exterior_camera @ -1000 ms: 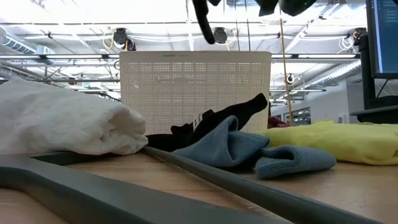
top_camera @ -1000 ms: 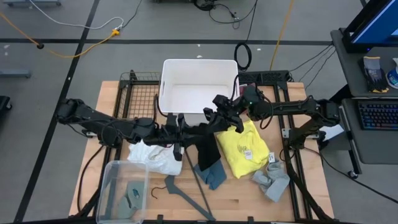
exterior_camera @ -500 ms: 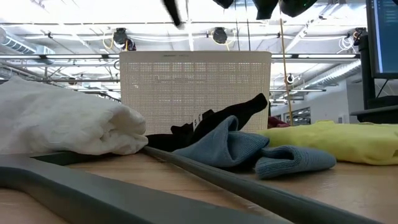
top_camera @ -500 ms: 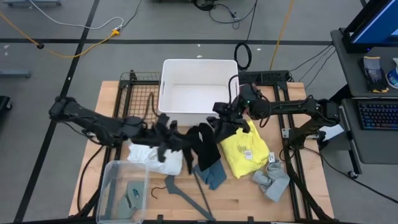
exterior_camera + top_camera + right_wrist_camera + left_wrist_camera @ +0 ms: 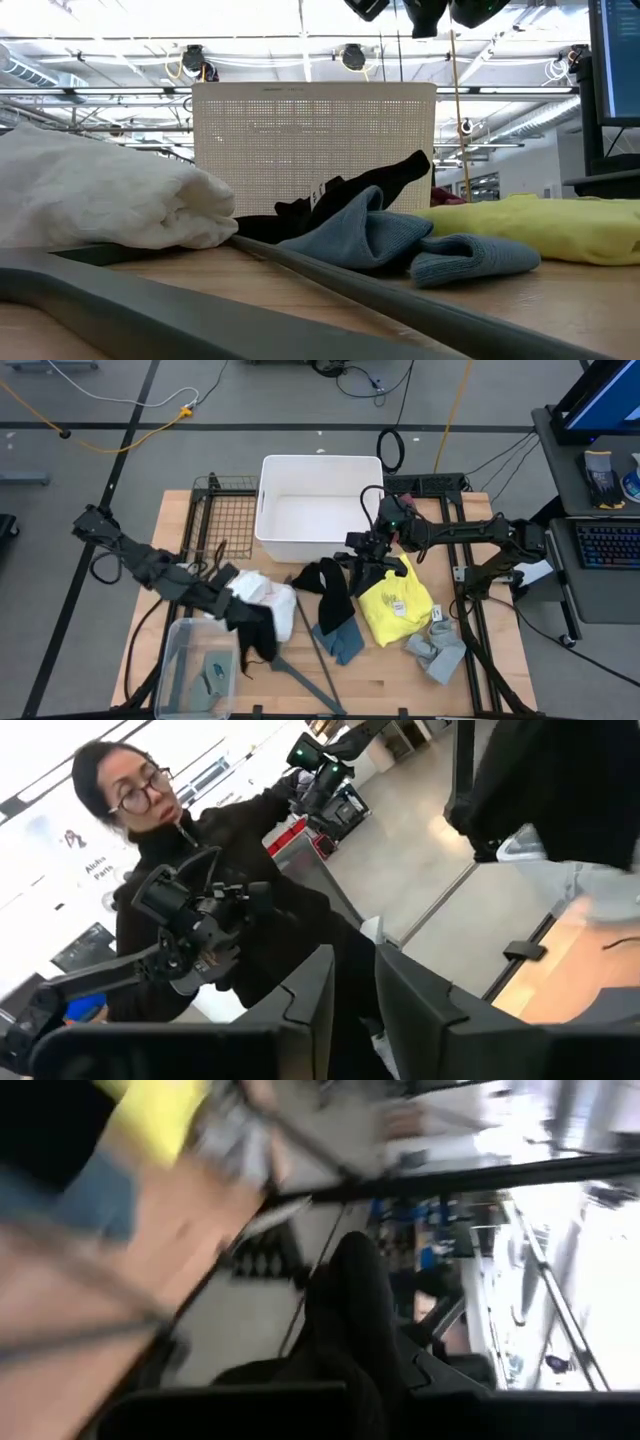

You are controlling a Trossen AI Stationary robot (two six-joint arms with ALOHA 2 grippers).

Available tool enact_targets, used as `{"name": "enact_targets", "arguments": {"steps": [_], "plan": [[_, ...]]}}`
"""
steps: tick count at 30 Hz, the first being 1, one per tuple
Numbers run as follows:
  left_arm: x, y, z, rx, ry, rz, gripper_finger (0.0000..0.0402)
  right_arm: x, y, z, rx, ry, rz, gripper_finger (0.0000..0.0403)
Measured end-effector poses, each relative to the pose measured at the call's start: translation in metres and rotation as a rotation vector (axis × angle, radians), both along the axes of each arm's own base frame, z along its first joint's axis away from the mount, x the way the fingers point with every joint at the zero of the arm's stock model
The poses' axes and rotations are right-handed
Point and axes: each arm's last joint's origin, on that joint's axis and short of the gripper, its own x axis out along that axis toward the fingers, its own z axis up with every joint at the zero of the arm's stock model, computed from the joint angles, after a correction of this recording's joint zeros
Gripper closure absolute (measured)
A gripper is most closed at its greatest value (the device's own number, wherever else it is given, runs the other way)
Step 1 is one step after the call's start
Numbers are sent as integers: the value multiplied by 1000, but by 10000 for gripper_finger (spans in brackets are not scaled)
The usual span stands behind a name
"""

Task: Pick & Place Cloths
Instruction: Put the black sock into the transparent bin

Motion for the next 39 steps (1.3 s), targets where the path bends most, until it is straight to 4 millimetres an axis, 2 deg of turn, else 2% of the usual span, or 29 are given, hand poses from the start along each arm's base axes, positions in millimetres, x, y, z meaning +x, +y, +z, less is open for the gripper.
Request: {"name": "enact_targets", "arguments": {"steps": [3,6,10,14,20,24,28,31,39], "plan": [[-13,-7,1,-125,81,-64,400,0,0,0,-10,-20,-3,342],[-26,-12,11,-183,167,-124,400,0,0,0,-12,-26,-3,347],[-46,-12,31,-164,357,-199,400,0,0,0,-12,-26,-3,348],[-63,-8,30,-65,635,-170,401,0,0,0,-21,-46,-5,348],[-68,-15,5,120,874,-171,401,1,4,0,-27,-70,-24,348],[-65,-25,-16,241,945,-192,401,5,11,0,-10,-72,-119,348],[-60,-35,-37,327,995,-201,401,7,19,1,-8,-79,-131,348],[-56,-43,-49,359,1009,-204,401,7,24,1,-8,-84,-134,348],[-44,-60,-63,339,921,-217,401,8,26,1,-3,-87,-157,348]]}}
